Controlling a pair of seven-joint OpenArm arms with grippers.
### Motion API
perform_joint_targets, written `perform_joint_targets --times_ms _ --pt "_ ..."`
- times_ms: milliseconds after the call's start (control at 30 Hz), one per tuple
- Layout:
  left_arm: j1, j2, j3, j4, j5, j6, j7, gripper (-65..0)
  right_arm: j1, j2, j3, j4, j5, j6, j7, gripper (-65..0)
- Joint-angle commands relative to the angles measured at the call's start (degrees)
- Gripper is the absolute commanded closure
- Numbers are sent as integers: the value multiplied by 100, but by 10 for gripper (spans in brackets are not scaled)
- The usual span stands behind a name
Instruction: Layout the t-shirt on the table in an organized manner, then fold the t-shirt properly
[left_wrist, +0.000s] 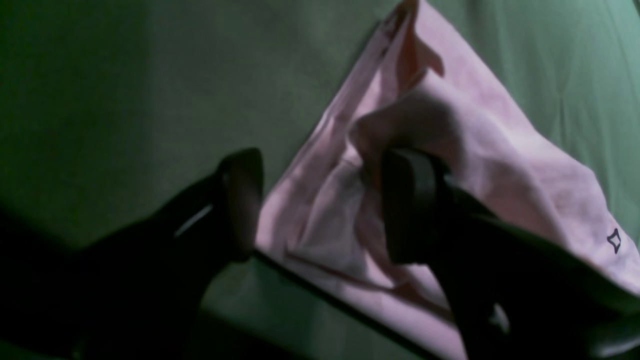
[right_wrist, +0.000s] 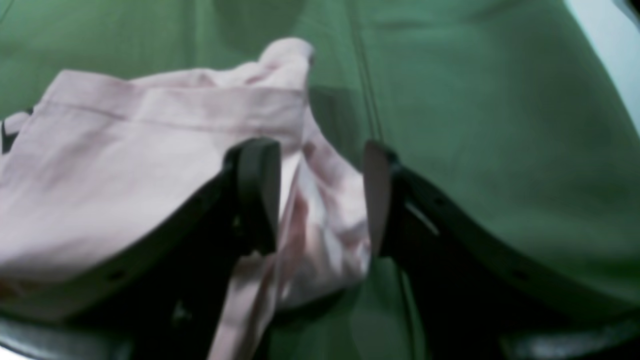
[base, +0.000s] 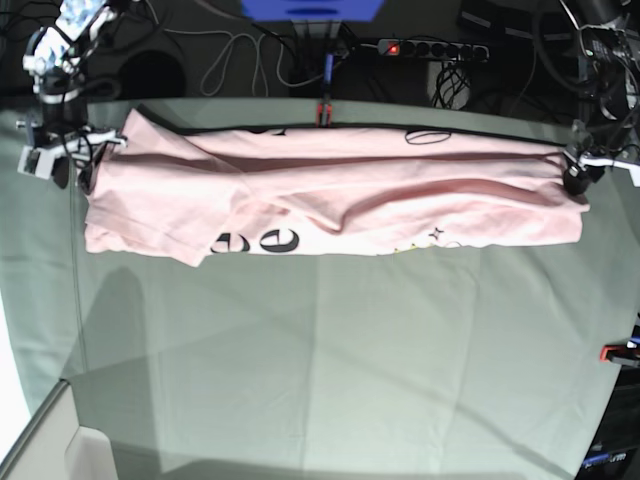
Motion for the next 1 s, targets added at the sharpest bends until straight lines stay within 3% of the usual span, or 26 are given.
perform_joint_targets --times_ms 0,433,967 --pt "9 -85 -41 23 81 84 86 -378 -81 72 -15 155 94 34 147 -285" --pt "-8 -59 -14 23 81 84 86 -380 -1110 72 -1026 102 102 34 147 -325" --pt "-8 -59 -6 14 81 84 86 -380 -1277 72 -1034 -469 85 34 138 -326"
